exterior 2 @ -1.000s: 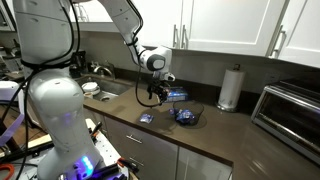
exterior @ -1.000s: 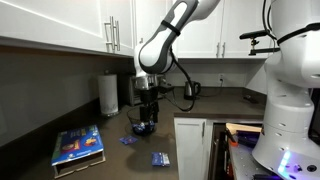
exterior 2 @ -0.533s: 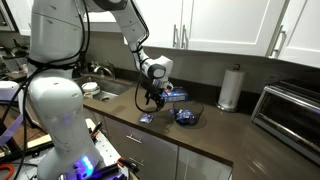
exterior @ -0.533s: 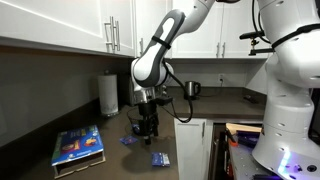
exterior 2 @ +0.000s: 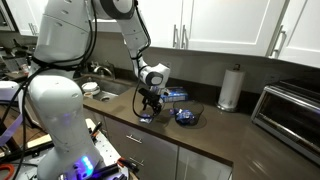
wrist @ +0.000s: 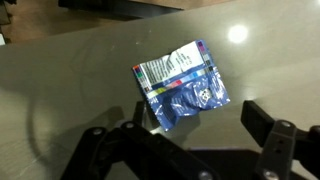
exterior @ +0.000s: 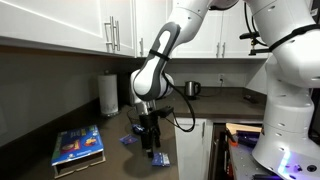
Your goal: Get the right sachet and put it in the black basket
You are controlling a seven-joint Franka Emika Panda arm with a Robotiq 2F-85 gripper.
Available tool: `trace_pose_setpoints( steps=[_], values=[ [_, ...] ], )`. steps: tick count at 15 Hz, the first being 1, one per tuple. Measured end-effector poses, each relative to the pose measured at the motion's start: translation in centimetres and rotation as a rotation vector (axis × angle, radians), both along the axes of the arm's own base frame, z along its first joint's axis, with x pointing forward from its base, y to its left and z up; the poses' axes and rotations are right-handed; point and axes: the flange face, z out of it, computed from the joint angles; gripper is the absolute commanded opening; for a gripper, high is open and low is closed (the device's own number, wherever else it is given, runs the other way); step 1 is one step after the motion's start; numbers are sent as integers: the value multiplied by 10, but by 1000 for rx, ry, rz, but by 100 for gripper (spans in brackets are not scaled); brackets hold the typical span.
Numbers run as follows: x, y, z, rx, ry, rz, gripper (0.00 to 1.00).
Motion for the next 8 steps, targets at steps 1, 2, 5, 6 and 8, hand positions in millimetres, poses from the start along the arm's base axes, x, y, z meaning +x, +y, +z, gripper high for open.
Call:
trace_pose_setpoints(
  steps=[1,2,5,6,8],
  values=[
    [0,0,-4,-3,-10,-4,60],
    [1,-1,-7,-6,-24,-8,54],
    [4,-2,-13,-12,-51,-17,38],
    [4,-3,-14,-13,-55,-20,30],
    [4,-3,-15,-14,-56,-24,25]
  ],
)
